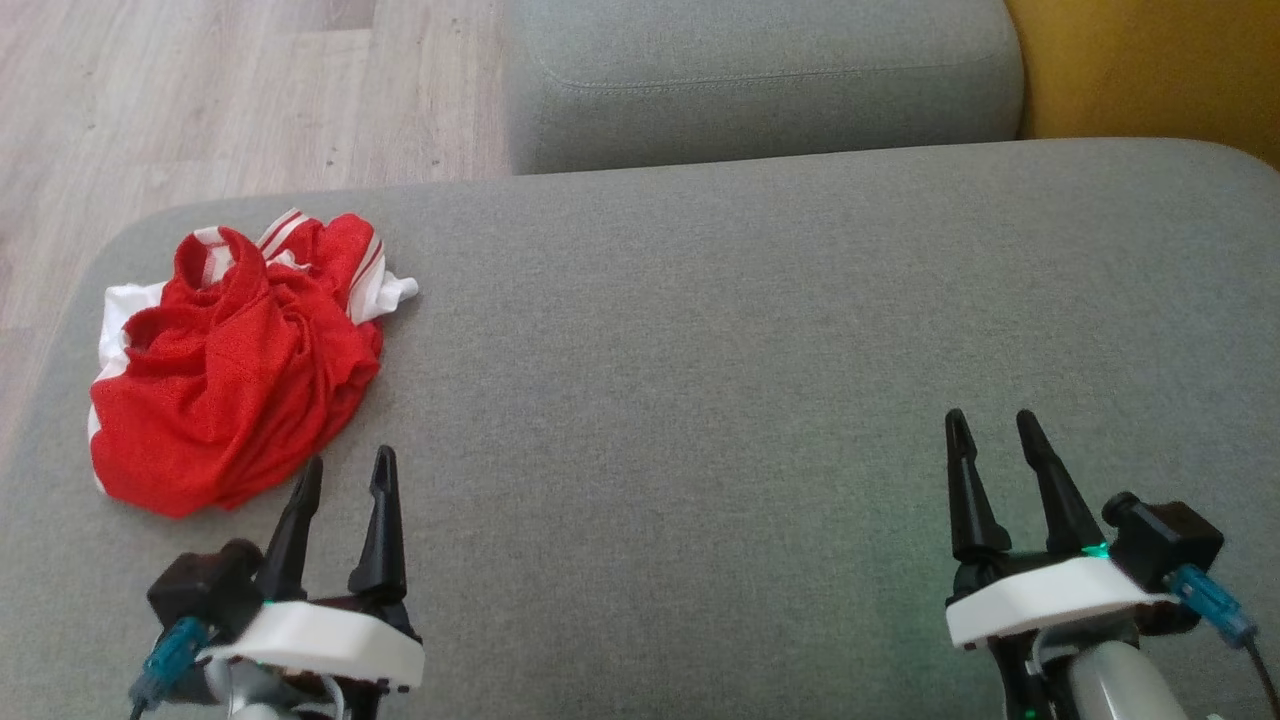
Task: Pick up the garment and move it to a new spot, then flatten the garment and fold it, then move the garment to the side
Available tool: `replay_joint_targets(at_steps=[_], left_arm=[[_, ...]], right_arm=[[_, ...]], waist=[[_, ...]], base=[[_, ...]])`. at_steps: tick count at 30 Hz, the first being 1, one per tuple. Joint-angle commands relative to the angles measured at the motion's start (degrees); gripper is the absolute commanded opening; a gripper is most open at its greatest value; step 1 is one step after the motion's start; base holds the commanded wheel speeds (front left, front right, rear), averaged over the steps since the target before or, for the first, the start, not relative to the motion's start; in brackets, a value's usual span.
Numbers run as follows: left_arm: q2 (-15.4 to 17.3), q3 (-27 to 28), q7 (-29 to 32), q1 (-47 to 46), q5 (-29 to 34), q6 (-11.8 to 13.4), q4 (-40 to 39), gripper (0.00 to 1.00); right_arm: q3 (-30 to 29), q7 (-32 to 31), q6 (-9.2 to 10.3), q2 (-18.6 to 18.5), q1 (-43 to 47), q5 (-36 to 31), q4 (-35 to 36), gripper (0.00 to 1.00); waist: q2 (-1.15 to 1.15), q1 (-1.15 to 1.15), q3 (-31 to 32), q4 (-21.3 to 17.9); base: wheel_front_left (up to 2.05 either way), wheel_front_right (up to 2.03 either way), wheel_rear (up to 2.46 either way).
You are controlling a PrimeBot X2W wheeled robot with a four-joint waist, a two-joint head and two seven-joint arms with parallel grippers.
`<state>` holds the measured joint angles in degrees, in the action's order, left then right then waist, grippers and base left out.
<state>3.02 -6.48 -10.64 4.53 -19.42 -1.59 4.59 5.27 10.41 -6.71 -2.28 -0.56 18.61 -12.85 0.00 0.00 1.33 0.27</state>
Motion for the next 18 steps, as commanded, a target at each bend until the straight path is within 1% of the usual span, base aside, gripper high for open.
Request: replay_joint_targets(at_steps=[1,11,18], left_arm=[[0.3,1.4,-0.9,-1.8,2.0,-0.3,-2.5,1.0],[0.1,1.3,-2.4,-1.4,7.9,-0.4,-3.1,1.0],[0.0,1.5,-3.5,-1.1,12.7,0.3,-3.7,1.0]], right_arm=[[1.3,1.1,-0.62,-0.5,-2.8,-2.1,2.3,1.0],[1.3,2.6,-0.69,-0.5,-2.9,-7.4,1.9,1.0],[2.4,3.8,-0.74,-0.6,-3.2,-11.8,1.5,1.0]], waist=[[0.0,0.0,0.0,0.0],[0.0,0.0,0.2,0.4],[0.0,0.0,0.1,0.4]], base=[[0.0,0.0,0.0],[0.0,0.0,0.0],[0.0,0.0,0.0]])
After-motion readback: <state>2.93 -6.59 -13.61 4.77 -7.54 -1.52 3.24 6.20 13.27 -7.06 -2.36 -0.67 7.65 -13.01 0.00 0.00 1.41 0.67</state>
